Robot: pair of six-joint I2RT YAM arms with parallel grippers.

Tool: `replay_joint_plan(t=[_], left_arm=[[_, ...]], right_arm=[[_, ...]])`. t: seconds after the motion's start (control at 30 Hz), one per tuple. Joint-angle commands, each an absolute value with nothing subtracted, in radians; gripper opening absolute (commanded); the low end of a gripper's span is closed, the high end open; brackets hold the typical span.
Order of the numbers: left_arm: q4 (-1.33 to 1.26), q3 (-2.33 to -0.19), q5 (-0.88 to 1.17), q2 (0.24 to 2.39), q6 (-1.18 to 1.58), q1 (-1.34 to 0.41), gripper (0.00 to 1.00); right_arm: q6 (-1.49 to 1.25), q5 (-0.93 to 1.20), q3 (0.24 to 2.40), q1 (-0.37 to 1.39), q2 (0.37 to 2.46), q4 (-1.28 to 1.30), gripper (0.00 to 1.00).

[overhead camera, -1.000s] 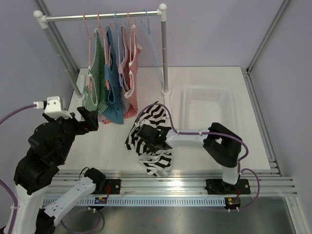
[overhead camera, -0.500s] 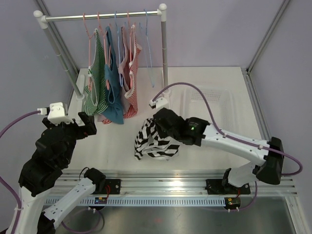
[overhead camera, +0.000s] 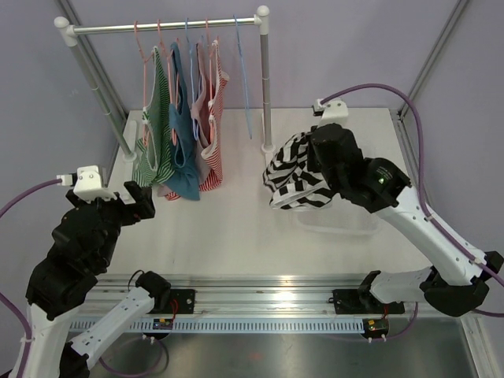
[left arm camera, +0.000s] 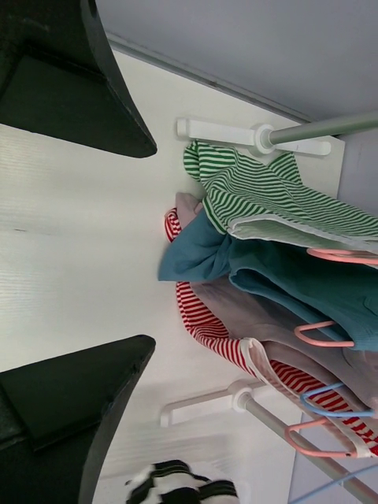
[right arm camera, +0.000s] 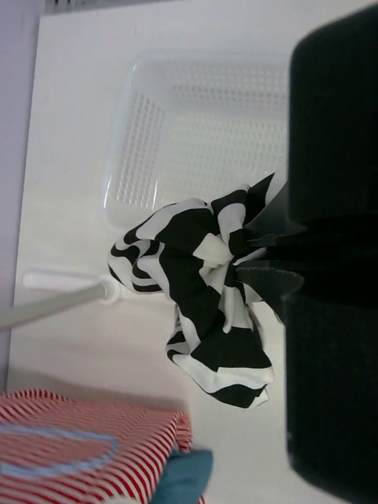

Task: Remove the tank top from the hanger

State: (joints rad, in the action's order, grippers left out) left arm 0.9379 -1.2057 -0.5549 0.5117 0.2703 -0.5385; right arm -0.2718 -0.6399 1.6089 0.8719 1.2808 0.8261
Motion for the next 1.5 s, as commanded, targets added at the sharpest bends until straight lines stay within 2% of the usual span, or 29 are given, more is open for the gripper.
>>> replay_joint_plan(t=[0.0,0.23,0.33,0.43,0.47,0.5,0.57,0.6,0.63,0.77,0.87,0.93,1.07,1.13,1.23,1.43,1.47], left_arm=[[0.902,-1.27,-0.522,0.515,0.279,-0.54,0.99],[0.893,-1.344,-0.457,0.551,0.279,-0.54,0.99],[0.902,-1.414,-0.358,0.601,0.247,-0.54,0.99],[0.957,-1.486,-0.299,0.697,0.229,-0.54,0.99],[0.98,-1.53,-0.299,0.719,0.224,-0.54,0.99],[0.988,-1.549,-0.304,0.736,0.222,-0.54,0.99],[0.999,-1.591,-0.302,0.793,0.219,-0.54,0.99],[0.999,-1.633,-0.287,0.816,0.218,-0.54,0.99],[1.0,-1.656,-0.279,0.833,0.218,-0.54,0.99],[0.98,-1.761,-0.253,0.949,0.232,-0.54,0.99],[0.954,-1.827,-0.241,1.006,0.242,-0.541,0.99],[0.942,-1.876,-0.239,1.069,0.245,-0.54,0.99],[0.901,-1.965,-0.252,1.182,0.23,-0.54,0.99],[0.881,-1.989,-0.265,1.248,0.206,-0.54,0.99],[0.804,-2.023,-0.278,1.325,0.152,-0.541,0.99],[0.77,-2.169,-0.313,1.491,0.107,-0.54,0.77],[0.767,-2.192,-0.322,1.54,0.098,-0.538,0.7]], right_arm=[[-0.239,-0.637,1.629,0.749,1.244,0.847,0.0],[-0.245,-0.428,1.428,0.503,1.253,0.674,0.0],[-0.244,-0.252,1.315,0.378,1.293,0.564,0.0],[-0.245,-0.235,1.293,0.322,1.365,0.538,0.03],[-0.244,-0.274,1.286,0.324,1.382,0.538,0.09],[-0.247,-0.299,1.285,0.322,1.411,0.545,0.33],[-0.25,-0.343,1.289,0.321,1.431,0.557,0.53],[-0.256,-0.36,1.29,0.321,1.439,0.566,0.74],[-0.261,-0.377,1.293,0.322,1.44,0.572,0.99],[-0.275,-0.486,1.324,0.321,1.419,0.62,0.99],[-0.307,-0.485,1.325,0.321,1.353,0.647,0.99],[-0.304,-0.41,1.307,0.321,1.272,0.638,0.99],[-0.267,-0.042,1.223,0.321,1.126,0.585,0.99],[-0.272,0.05,1.189,0.321,1.053,0.562,1.0],[-0.264,0.077,1.17,0.321,1.003,0.558,0.99],[-0.287,0.123,1.17,0.321,0.976,0.603,0.98],[-0.297,0.135,1.167,0.321,0.962,0.6,0.98]])
